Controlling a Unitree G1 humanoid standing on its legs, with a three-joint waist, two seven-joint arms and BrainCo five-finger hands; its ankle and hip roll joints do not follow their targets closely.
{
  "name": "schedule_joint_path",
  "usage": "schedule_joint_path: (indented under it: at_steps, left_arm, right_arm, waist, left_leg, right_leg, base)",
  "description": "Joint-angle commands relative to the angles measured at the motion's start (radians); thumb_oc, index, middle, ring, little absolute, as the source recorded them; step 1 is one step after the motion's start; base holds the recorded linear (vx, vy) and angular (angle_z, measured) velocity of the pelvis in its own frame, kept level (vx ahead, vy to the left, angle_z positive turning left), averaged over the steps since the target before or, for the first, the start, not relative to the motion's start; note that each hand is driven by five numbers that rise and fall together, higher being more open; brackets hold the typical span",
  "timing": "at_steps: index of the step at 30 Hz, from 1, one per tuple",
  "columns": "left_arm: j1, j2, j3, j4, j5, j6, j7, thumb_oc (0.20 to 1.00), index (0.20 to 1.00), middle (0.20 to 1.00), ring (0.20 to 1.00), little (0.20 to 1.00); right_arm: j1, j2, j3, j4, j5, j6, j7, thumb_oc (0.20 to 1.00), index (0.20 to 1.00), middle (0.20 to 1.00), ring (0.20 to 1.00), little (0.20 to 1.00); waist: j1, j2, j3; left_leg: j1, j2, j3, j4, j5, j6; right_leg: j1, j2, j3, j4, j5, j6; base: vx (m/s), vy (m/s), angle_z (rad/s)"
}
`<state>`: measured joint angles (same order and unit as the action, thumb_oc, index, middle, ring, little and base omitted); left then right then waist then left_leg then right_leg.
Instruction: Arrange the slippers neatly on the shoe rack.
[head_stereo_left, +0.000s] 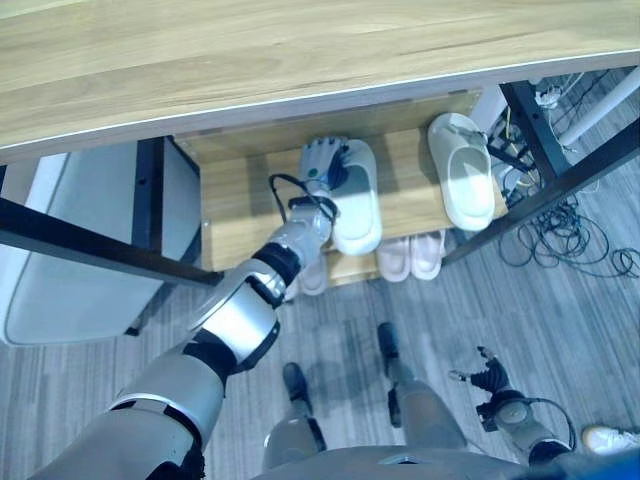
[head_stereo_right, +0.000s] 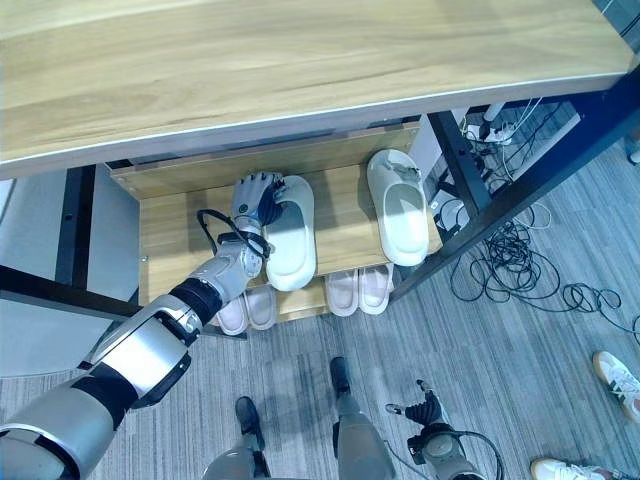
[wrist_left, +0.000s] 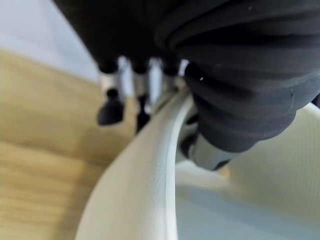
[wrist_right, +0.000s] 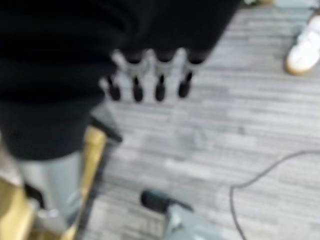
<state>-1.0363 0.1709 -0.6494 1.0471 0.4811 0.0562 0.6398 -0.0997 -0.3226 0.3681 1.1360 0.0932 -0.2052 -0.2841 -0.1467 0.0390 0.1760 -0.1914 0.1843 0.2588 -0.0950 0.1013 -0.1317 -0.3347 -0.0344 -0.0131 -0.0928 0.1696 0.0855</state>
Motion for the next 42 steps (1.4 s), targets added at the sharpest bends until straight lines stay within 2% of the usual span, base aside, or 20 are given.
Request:
schedule_joint_path:
  at_steps: [1,9,17,29,42]
  left_arm:
    - [-0.134,-0.042,0.032,0.081,-0.028,-0.020,0.028,0.200,0.200,0.200,0.200,0.200]
    - [-0.150,-0.119,0.039,0.106,-0.067,-0.021,0.070,0.200,0.200,0.200,0.200,0.200]
    - [-0.193,-0.116,0.041,0.144,-0.084,-0.017,0.086,0.200,0.200,0.200,0.200,0.200]
    - [-0.196,-0.103,0.025,0.168,-0.054,-0.005,0.085,0.200,0.200,0.200,0.200,0.200]
    - [-0.197,-0.125,0.026,0.185,-0.066,-0.004,0.083,0.200,0.200,0.200,0.200,0.200]
  right_arm:
    - [-0.065,-0.039,0.044,-0.014,0.021,-0.025,-0.029,1.000,1.000,1.000,1.000,1.000]
    - [-0.098,-0.033,0.078,-0.034,0.038,-0.034,-0.034,1.000,1.000,1.000,1.000,1.000]
    - [-0.106,-0.036,0.087,-0.013,0.037,-0.042,-0.042,1.000,1.000,1.000,1.000,1.000]
    - [-0.104,-0.037,0.087,-0.008,0.041,-0.060,-0.049,1.000,1.000,1.000,1.000,1.000]
    - [-0.118,-0.033,0.090,-0.011,0.047,-0.061,-0.051,1.000,1.000,1.000,1.000,1.000]
  waist:
    - [-0.004,0.019,0.066]
    - [-0.018,0.022,0.079]
    - [-0.035,0.024,0.083]
    - [-0.043,0.018,0.082]
    - [-0.052,0.013,0.073]
  left_leg:
    - [-0.073,0.048,-0.070,0.008,0.060,-0.033]
    - [-0.077,0.056,-0.058,0.008,0.064,-0.034]
    - [-0.081,0.070,-0.026,0.008,0.066,-0.038]
    - [-0.097,0.077,-0.020,0.008,0.068,-0.042]
    - [-0.108,0.080,-0.019,0.008,0.067,-0.043]
  right_leg:
    - [-0.030,-0.012,-0.033,0.102,-0.141,0.033]
    - [-0.059,-0.008,-0.020,0.130,-0.148,0.025]
    - [-0.096,0.003,0.001,0.140,-0.144,0.025]
    - [-0.128,0.013,0.003,0.152,-0.146,0.023]
    - [-0.150,0.016,0.008,0.161,-0.145,0.021]
  base:
    - [0.01,-0.039,-0.10]
    - [0.01,-0.024,-0.04]
    - [0.02,-0.025,-0.10]
    - [0.01,-0.016,-0.03]
    - [0.00,0.000,0.00]
